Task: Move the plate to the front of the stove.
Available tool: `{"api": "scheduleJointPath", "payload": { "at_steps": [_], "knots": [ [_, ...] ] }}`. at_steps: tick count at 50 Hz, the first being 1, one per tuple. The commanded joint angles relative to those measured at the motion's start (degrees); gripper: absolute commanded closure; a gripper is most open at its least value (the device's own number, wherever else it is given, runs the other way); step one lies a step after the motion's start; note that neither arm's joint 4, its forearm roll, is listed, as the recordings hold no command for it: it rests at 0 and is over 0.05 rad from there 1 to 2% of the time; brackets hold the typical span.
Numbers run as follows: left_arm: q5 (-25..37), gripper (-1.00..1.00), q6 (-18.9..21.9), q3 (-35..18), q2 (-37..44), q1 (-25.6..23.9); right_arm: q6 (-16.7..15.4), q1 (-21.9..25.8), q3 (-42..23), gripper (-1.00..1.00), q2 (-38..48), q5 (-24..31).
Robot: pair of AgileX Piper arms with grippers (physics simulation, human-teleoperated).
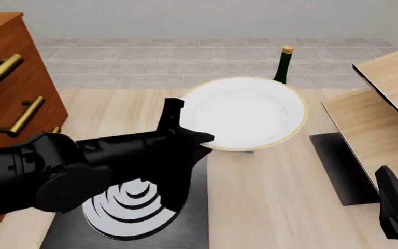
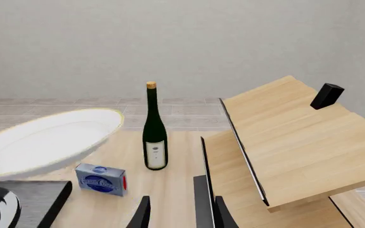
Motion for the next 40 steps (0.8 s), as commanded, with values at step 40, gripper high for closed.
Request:
{"api": "scheduleJointPath", "payload": {
  "at_steps": [40],
  "knots": [
    [9.3,1.0,1.0,-12.3,3.5,19.2,0.0,0.0,0.0,-1.0,0.0,0.0]
  ]
}}
